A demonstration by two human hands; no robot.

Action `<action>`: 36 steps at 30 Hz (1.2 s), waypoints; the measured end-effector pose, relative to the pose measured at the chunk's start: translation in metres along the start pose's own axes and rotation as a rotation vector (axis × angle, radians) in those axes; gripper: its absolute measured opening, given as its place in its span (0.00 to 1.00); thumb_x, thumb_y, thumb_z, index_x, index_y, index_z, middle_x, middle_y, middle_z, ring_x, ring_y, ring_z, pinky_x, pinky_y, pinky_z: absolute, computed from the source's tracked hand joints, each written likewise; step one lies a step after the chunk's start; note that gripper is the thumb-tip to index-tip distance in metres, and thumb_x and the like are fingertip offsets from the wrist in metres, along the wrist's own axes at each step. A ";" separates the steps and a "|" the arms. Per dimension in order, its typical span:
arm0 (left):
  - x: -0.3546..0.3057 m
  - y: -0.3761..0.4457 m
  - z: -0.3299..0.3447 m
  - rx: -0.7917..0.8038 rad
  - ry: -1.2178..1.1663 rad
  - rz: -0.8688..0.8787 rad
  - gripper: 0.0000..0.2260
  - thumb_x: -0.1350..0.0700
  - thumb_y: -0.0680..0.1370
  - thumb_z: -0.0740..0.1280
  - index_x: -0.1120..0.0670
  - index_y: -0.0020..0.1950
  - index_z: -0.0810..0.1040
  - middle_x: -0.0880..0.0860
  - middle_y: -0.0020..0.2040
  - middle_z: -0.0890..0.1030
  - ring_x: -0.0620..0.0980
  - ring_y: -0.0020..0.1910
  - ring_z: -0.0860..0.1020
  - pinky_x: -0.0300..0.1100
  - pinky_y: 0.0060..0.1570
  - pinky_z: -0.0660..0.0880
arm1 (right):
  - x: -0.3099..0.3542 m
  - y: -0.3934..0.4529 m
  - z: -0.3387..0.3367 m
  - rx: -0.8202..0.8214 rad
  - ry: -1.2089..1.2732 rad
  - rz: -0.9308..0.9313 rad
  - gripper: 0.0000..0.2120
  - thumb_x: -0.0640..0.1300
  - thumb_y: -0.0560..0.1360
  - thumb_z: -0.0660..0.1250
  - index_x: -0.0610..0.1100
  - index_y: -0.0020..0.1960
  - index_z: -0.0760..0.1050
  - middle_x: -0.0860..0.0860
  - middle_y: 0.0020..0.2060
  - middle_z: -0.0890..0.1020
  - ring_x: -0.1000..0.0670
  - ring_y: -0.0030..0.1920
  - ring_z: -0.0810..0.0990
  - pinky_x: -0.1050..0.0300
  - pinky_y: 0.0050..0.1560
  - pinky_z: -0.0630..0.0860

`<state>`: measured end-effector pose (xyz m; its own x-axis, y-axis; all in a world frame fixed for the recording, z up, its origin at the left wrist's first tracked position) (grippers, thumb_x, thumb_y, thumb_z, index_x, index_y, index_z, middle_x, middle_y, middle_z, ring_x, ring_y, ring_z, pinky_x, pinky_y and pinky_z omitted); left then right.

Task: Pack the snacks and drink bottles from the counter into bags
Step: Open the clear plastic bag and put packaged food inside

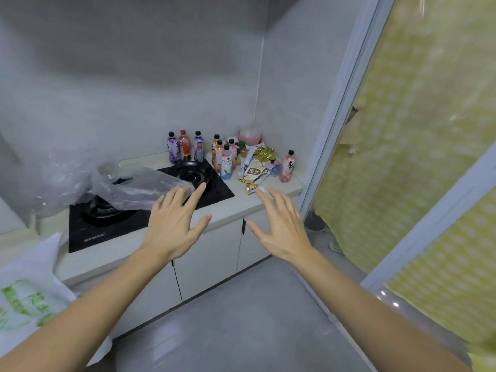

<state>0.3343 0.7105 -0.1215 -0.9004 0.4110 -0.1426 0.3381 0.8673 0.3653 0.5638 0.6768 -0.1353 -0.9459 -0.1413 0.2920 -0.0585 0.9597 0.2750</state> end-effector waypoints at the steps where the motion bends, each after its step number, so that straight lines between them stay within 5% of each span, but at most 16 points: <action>1: 0.002 0.018 0.010 0.010 -0.013 0.006 0.31 0.35 0.81 0.52 0.46 0.82 0.59 0.54 0.73 0.71 0.56 0.72 0.68 0.57 0.68 0.67 | -0.010 0.016 0.006 0.012 0.004 0.019 0.38 0.67 0.80 0.58 0.55 0.84 0.50 0.47 0.83 0.57 0.42 0.82 0.53 0.39 0.80 0.56; 12: 0.036 0.199 0.111 0.069 -0.021 -0.029 0.31 0.35 0.81 0.53 0.46 0.82 0.58 0.54 0.75 0.69 0.57 0.75 0.66 0.59 0.69 0.67 | -0.104 0.197 0.069 0.026 0.048 0.036 0.36 0.66 0.80 0.60 0.55 0.83 0.54 0.48 0.81 0.60 0.42 0.81 0.56 0.41 0.79 0.59; 20: 0.090 0.281 0.179 0.084 0.019 -0.286 0.31 0.35 0.81 0.52 0.46 0.81 0.60 0.54 0.74 0.70 0.57 0.72 0.68 0.59 0.68 0.68 | -0.140 0.349 0.131 0.128 0.103 -0.126 0.38 0.68 0.76 0.54 0.51 0.82 0.58 0.46 0.77 0.65 0.41 0.76 0.63 0.40 0.75 0.66; 31: 0.239 0.239 0.219 0.066 -0.075 -0.869 0.34 0.30 0.78 0.50 0.44 0.81 0.59 0.55 0.72 0.70 0.59 0.69 0.69 0.61 0.61 0.74 | -0.036 0.470 0.261 0.413 0.197 -0.441 0.37 0.61 0.80 0.64 0.51 0.83 0.55 0.47 0.81 0.60 0.42 0.80 0.57 0.41 0.78 0.63; 34: 0.255 0.231 0.229 0.088 -0.067 -0.886 0.33 0.31 0.79 0.52 0.44 0.81 0.59 0.55 0.72 0.69 0.60 0.70 0.69 0.61 0.60 0.74 | -0.018 0.477 0.288 0.466 0.197 -0.452 0.37 0.61 0.80 0.64 0.52 0.83 0.54 0.47 0.81 0.60 0.42 0.80 0.57 0.40 0.77 0.63; 36: 0.329 0.196 0.237 0.084 -0.093 -1.053 0.31 0.33 0.81 0.56 0.45 0.81 0.59 0.56 0.74 0.68 0.60 0.72 0.67 0.62 0.63 0.71 | 0.056 0.491 0.352 0.594 0.188 -0.513 0.37 0.61 0.80 0.64 0.52 0.83 0.54 0.47 0.82 0.58 0.42 0.80 0.56 0.40 0.78 0.62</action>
<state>0.1696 1.0823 -0.3147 -0.7267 -0.5423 -0.4217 -0.5796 0.8135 -0.0475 0.3695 1.2259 -0.3058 -0.6890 -0.5871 0.4250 -0.6806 0.7256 -0.1012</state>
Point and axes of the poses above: each hand's wrist, its own y-axis towards the middle knuckle, its own z-axis out of the palm, x = y × z, the point moved 10 cm from there along y, towards the middle knuckle
